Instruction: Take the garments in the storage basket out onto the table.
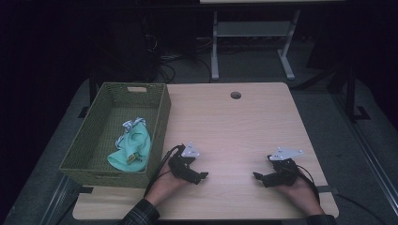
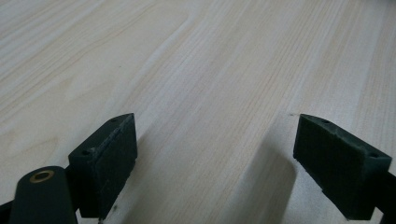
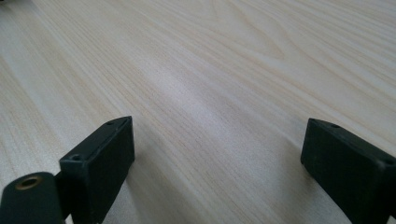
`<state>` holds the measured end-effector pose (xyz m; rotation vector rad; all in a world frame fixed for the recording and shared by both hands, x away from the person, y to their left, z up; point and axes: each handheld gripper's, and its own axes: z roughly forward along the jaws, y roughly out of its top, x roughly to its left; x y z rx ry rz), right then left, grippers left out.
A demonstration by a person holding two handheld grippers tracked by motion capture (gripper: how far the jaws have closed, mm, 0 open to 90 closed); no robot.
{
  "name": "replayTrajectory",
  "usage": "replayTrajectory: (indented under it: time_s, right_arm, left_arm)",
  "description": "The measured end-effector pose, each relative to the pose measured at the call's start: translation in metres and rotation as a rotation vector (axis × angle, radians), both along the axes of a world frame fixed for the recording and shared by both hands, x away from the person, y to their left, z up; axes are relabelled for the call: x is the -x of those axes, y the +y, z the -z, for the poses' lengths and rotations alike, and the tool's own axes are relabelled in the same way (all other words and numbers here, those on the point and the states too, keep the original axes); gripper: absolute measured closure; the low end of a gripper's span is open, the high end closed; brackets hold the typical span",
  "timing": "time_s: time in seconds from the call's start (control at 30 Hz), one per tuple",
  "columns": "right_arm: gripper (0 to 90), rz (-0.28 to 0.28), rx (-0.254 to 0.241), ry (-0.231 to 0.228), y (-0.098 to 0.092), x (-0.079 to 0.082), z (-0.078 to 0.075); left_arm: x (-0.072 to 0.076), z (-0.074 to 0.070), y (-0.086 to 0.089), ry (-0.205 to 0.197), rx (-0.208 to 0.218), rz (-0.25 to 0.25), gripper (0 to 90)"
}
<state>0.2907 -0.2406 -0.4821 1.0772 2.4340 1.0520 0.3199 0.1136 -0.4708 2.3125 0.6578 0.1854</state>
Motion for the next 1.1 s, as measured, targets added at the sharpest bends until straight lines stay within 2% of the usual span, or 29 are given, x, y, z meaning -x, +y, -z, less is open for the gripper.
replayTrajectory:
  time_s: [0.2,0.3,0.6,1.03,1.1]
  right_arm:
    - [8.9,-0.002,0.0,0.0,0.0,0.0,0.0]
    - [8.8,0.0,0.0,0.001,0.001,-0.001,0.0]
    - [8.8,-0.002,0.0,0.003,0.001,0.0,0.0]
    - [8.8,-0.002,0.0,0.003,0.001,0.0,0.0]
    - [8.8,-0.001,0.0,0.003,0.001,0.0,0.0]
  left_arm:
    - [-0.001,-0.002,0.002,0.008,0.024,-0.009,13.1]
    - [-0.001,-0.004,0.001,0.027,0.014,-0.014,13.1]
    - [-0.001,-0.009,0.001,0.004,0.014,-0.003,13.3]
    - [-0.002,-0.015,0.001,0.001,0.039,-0.015,13.3]
    - [-0.003,-0.016,0.001,-0.004,0.025,-0.005,13.3]
